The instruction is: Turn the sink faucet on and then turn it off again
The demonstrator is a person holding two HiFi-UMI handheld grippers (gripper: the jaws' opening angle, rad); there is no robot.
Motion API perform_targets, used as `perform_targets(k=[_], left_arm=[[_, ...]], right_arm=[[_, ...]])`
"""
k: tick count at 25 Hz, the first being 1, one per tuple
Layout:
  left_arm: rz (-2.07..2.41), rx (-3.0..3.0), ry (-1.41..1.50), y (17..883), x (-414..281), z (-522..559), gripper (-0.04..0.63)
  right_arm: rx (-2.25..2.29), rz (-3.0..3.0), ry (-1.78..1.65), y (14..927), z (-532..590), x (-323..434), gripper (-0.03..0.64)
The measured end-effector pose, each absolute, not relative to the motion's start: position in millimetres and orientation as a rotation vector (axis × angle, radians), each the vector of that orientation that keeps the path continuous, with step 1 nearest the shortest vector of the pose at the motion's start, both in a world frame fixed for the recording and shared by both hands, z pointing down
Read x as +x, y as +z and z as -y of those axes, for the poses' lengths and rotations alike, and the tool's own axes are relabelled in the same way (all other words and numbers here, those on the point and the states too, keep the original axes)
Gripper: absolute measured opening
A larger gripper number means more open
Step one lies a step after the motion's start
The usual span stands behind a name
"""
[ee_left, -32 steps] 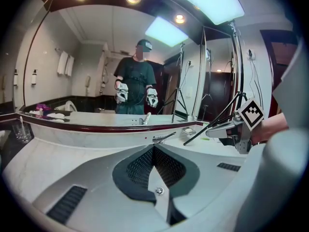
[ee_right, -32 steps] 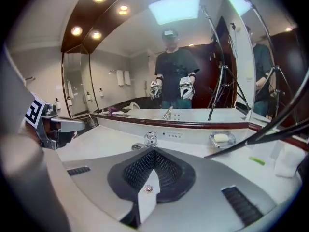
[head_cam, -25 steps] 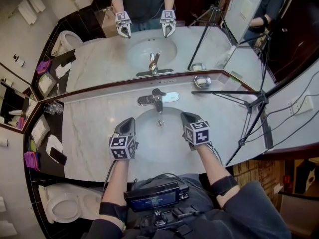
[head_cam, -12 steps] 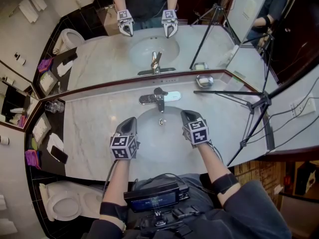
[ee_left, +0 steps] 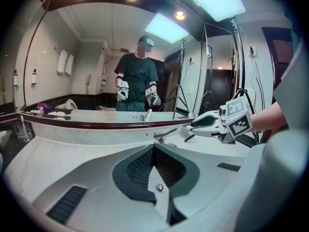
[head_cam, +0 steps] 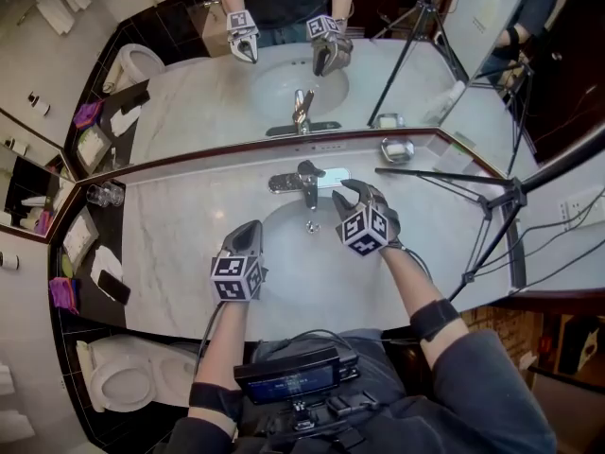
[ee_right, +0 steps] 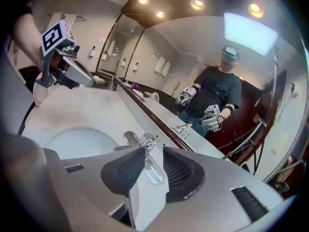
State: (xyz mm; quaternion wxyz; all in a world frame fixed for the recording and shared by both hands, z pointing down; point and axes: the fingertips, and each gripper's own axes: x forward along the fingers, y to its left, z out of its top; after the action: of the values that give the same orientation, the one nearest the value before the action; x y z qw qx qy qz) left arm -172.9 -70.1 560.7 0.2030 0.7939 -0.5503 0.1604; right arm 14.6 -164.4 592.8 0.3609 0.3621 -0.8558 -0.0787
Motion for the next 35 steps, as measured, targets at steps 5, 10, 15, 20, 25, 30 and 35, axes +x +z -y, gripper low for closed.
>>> perform_targets(k=[5, 10, 15, 20, 25, 30, 35], left_arm=[[1.534, 2.207, 0.458, 565.9, -175.0, 75.5, 0.000], [1.536, 2.190, 0.468, 574.2, -179.0, 79.5, 0.000], [1.541, 2.165, 0.468, 581.5, -183.5, 80.5, 0.000], [1.541, 2.153, 0.468, 585.9, -185.2, 80.2, 0.000], [1.537, 2.142, 0.470, 591.0, -187.2, 80.1, 0.000], [1.529, 2.142, 0.466, 591.7, -184.3, 80.4, 0.000], [1.519, 2.151, 0.464, 591.8, -181.8, 82.8, 0.000]], right_arm=[[0.718, 2.078, -0.494, 598.8, 184.7, -8.3, 0.186], [0.546, 1.987, -0.660, 611.9, 199.7, -26.2, 0.221], [0.400, 1.907, -0.751, 632.8, 203.8, -37.4, 0.219], [0.344, 1.849, -0.802, 649.9, 200.9, -37.8, 0.186], [0.371, 1.778, -0.868, 656.1, 203.6, -34.6, 0.183], [0.385, 1.753, -0.876, 661.8, 198.2, -28.8, 0.183], [0.389, 1.745, -0.857, 670.7, 191.4, -22.5, 0.183]])
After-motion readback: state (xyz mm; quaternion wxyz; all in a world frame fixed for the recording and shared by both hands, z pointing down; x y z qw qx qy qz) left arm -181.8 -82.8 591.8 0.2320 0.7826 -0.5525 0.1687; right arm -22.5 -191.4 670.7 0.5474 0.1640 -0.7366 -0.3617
